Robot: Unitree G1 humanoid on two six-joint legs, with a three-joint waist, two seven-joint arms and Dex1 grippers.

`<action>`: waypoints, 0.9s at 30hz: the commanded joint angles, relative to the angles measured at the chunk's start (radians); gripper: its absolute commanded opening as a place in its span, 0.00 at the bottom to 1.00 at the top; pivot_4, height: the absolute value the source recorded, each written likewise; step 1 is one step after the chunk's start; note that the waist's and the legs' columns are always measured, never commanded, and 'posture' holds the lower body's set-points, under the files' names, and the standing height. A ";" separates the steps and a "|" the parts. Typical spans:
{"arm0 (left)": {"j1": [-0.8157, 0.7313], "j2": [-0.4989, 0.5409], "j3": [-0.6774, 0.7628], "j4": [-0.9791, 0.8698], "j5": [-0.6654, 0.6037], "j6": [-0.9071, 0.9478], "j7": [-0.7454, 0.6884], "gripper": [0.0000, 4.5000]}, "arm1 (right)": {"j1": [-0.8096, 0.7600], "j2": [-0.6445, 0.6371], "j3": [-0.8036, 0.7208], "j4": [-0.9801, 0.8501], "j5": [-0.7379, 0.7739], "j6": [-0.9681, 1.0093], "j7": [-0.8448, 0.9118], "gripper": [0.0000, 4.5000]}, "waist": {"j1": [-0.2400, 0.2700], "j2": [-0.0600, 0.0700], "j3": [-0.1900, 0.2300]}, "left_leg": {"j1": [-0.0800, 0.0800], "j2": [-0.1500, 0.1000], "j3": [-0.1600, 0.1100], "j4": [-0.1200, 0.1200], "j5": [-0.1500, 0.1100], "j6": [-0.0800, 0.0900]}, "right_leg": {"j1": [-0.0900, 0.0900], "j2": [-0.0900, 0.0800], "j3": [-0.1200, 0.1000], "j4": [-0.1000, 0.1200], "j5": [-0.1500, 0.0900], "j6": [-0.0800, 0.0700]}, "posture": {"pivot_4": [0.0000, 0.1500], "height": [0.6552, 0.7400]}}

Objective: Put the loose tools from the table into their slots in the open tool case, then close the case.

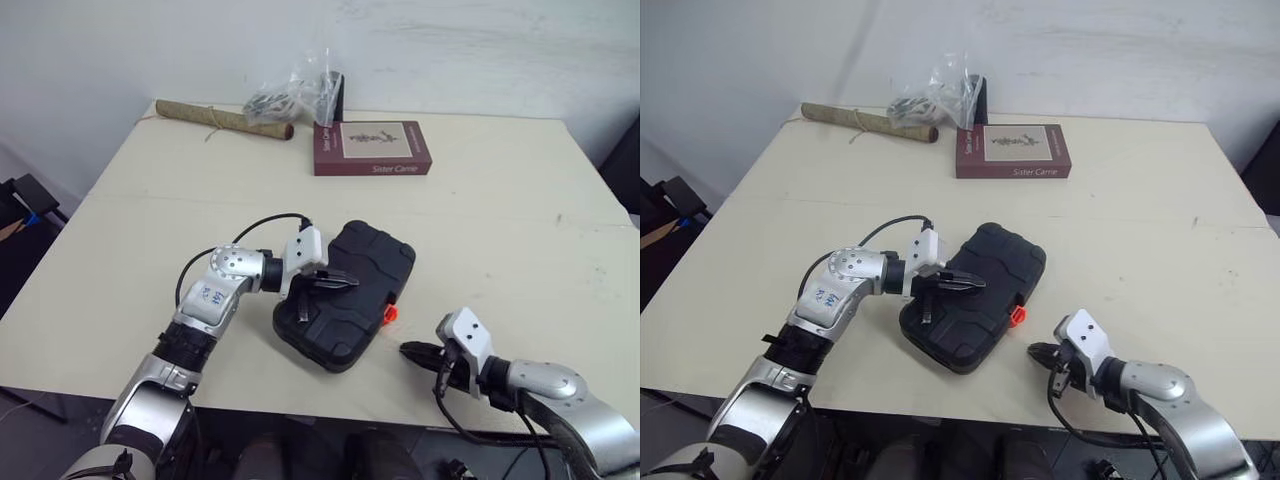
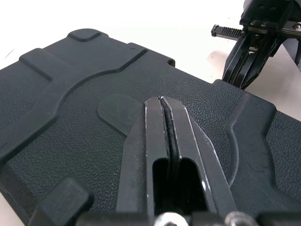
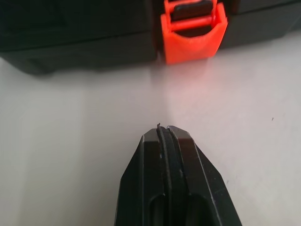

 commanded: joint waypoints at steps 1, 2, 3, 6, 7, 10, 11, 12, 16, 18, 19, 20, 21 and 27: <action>0.042 0.006 -0.045 0.038 0.061 0.032 0.018 0.00 | -0.067 0.067 0.058 0.066 -0.055 -0.020 -0.058 0.02 | -0.001 -0.001 -0.002 | 0.000 0.000 0.000 0.000 0.000 0.000 | 0.000 0.000 0.000 0.000 0.000 0.000 | 1.00 1.00; 0.042 0.009 -0.048 0.042 0.068 0.034 0.021 0.00 | -0.092 0.089 0.068 0.078 -0.060 -0.031 -0.063 0.02 | -0.002 -0.001 -0.002 | 0.000 0.000 0.000 -0.001 0.000 -0.001 | 0.000 0.000 0.000 0.000 0.000 0.000 | 1.00 1.00; 0.041 0.011 -0.051 0.046 0.074 0.037 0.023 0.00 | -0.113 0.106 0.078 0.090 -0.067 -0.043 -0.064 0.02 | -0.002 0.000 -0.003 | 0.000 0.000 0.000 -0.001 0.001 -0.001 | 0.000 0.000 0.000 0.000 0.000 0.000 | 1.00 1.00; 0.044 0.019 -0.066 0.053 0.088 0.039 0.014 0.00 | -0.161 0.138 0.103 0.128 -0.099 -0.091 -0.059 0.02 | -0.006 0.001 -0.004 | 0.000 0.000 0.000 -0.002 0.001 -0.001 | 0.000 0.000 0.000 -0.001 0.000 0.000 | 1.00 1.00; 0.048 0.024 -0.076 0.055 0.096 0.040 0.008 0.00 | -0.181 0.151 0.102 0.145 -0.110 -0.115 -0.064 0.02 | -0.011 0.001 -0.005 | 0.000 0.000 0.000 -0.003 0.001 -0.001 | 0.000 0.000 0.000 -0.001 0.000 0.000 | 1.00 1.00; 0.057 0.033 -0.088 0.069 0.116 0.043 0.001 0.00 | -0.210 0.174 0.085 0.176 -0.126 -0.184 -0.062 0.02 | -0.021 0.001 -0.005 | 0.004 -0.001 0.000 -0.006 0.002 -0.002 | 0.001 0.000 0.000 -0.001 0.000 0.000 | 1.00 1.00; 0.059 0.035 -0.089 0.073 0.122 0.043 0.002 0.00 | -0.211 0.176 0.081 0.180 -0.129 -0.201 -0.055 0.02 | -0.021 0.001 -0.005 | 0.005 -0.001 0.001 -0.007 0.002 -0.003 | 0.002 0.000 0.001 -0.001 0.000 0.000 | 1.00 1.00; 0.061 0.035 -0.089 0.077 0.124 0.048 0.001 0.00 | -0.211 0.176 0.076 0.182 -0.131 -0.224 -0.047 0.02 | -0.020 0.001 -0.005 | 0.006 -0.001 0.001 -0.008 0.002 -0.003 | 0.003 0.000 0.001 -0.001 0.000 -0.001 | 1.00 1.00; 0.076 0.038 -0.099 0.089 0.128 0.060 -0.012 0.00 | -0.207 0.180 0.047 0.161 -0.109 -0.309 -0.010 0.02 | -0.020 0.003 -0.005 | 0.006 -0.001 0.001 -0.009 0.002 -0.004 | 0.002 0.000 0.001 -0.001 0.000 -0.001 | 1.00 1.00; 0.081 0.036 -0.101 0.100 0.131 0.058 -0.012 0.00 | -0.212 0.186 0.036 0.151 -0.098 -0.339 0.001 0.02 | -0.020 0.005 -0.005 | 0.006 -0.001 0.001 -0.009 0.002 -0.004 | 0.002 0.000 0.001 -0.002 0.000 -0.001 | 1.00 1.00; 0.083 0.036 -0.103 0.107 0.134 0.057 -0.011 0.00 | -0.218 0.191 0.030 0.145 -0.090 -0.345 0.005 0.02 | -0.020 0.006 -0.005 | 0.006 -0.001 0.001 -0.009 0.002 -0.004 | 0.002 0.000 0.001 -0.002 0.000 -0.001 | 1.00 1.00; 0.085 0.034 -0.104 0.115 0.137 0.054 -0.009 0.00 | -0.226 0.198 0.024 0.141 -0.083 -0.355 0.006 0.02 | -0.020 0.007 -0.005 | 0.006 -0.001 0.001 -0.009 0.002 -0.003 | 0.002 0.000 0.001 -0.002 0.000 -0.001 | 1.00 1.00; 0.088 0.031 -0.104 0.120 0.137 0.056 -0.007 0.00 | -0.233 0.205 0.019 0.138 -0.081 -0.367 0.010 0.02 | -0.020 0.007 -0.005 | 0.006 -0.001 0.001 -0.010 0.002 -0.003 | 0.002 0.000 0.001 -0.003 0.000 -0.001 | 1.00 1.00; 0.101 0.018 -0.106 0.134 0.134 0.060 0.001 0.00 | -0.265 0.202 0.026 0.098 -0.056 -0.312 0.045 0.02 | -0.021 0.009 -0.005 | 0.006 -0.001 0.001 -0.010 0.002 -0.003 | 0.002 0.000 0.001 -0.003 0.000 -0.001 | 1.00 1.00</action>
